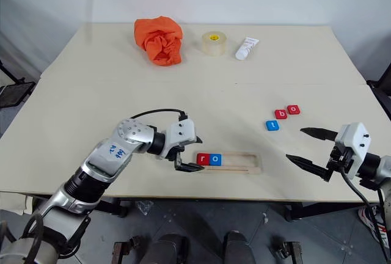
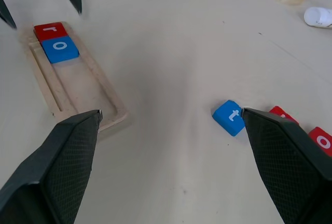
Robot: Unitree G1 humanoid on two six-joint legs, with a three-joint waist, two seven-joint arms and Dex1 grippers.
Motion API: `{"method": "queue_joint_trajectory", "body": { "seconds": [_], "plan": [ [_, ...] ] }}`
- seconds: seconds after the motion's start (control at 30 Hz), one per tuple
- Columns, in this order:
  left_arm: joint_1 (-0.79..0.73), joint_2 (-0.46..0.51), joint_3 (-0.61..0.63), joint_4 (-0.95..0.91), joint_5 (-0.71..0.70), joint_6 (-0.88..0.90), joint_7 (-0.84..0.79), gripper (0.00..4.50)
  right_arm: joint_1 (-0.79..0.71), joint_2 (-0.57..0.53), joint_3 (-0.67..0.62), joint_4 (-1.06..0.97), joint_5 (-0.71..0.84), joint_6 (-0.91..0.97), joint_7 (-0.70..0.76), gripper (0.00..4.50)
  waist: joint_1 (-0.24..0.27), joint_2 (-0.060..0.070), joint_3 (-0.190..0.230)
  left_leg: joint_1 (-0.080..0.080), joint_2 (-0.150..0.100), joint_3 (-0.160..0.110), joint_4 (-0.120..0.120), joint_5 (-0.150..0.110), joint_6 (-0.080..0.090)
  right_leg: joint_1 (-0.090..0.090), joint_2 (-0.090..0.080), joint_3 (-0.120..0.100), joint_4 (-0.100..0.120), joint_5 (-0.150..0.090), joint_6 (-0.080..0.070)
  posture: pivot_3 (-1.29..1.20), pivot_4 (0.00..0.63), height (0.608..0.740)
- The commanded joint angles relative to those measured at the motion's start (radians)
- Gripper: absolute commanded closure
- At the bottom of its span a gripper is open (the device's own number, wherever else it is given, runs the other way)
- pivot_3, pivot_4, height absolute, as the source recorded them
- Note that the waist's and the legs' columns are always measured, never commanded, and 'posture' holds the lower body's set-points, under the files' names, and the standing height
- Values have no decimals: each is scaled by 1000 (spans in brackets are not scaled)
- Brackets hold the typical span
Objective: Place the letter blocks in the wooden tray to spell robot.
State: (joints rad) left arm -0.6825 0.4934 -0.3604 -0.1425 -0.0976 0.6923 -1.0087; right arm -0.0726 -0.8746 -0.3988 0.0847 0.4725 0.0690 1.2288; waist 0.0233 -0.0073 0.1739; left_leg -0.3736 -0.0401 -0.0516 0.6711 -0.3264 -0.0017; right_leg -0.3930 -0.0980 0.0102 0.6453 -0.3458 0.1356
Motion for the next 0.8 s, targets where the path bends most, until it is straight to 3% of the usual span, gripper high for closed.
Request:
{"method": "queue_joint_trajectory", "body": {
  "seconds": [0.03, 0.2, 0.33, 0.63, 0.8],
  "plan": [
    [13, 22, 137, 19, -89, -108, -32, 29, -11, -15, -21, 12, -8, 28, -54, 0, 0, 0, 0, 0, 0, 0, 0, 0, 0, 0, 0, 0, 0, 0, 0, 0, 150, 740],
    [2, -27, 295, 187, -173, -299, -23, 29, -33, 36, -23, 20, -1, 59, -150, 0, -2, 0, 0, 0, 1, 0, 2, 0, 0, 0, -1, -1, 0, 0, 0, 0, 150, 740],
    [76, -4, 353, 268, -235, -549, -181, 29, -22, 79, -37, -32, 13, 120, -248, 0, -3, 0, 0, 0, 0, 0, 2, 0, 0, 0, -1, -2, 0, 0, 0, 0, 150, 740],
    [215, -19, 388, 445, -302, -849, -399, 29, 15, 84, -76, -96, 14, 263, -402, 0, 2, 1, -1, 0, 1, 0, 3, 0, -1, 1, -3, -3, 0, 0, 0, 0, 150, 740],
    [209, -17, 391, 490, -329, -874, -453, 29, 80, 109, -118, -191, 34, 288, -452, 0, -1, 1, -1, 0, 0, 0, 3, -1, 0, 1, -2, -3, 0, 0, 0, 0, 150, 740]
  ]
}}
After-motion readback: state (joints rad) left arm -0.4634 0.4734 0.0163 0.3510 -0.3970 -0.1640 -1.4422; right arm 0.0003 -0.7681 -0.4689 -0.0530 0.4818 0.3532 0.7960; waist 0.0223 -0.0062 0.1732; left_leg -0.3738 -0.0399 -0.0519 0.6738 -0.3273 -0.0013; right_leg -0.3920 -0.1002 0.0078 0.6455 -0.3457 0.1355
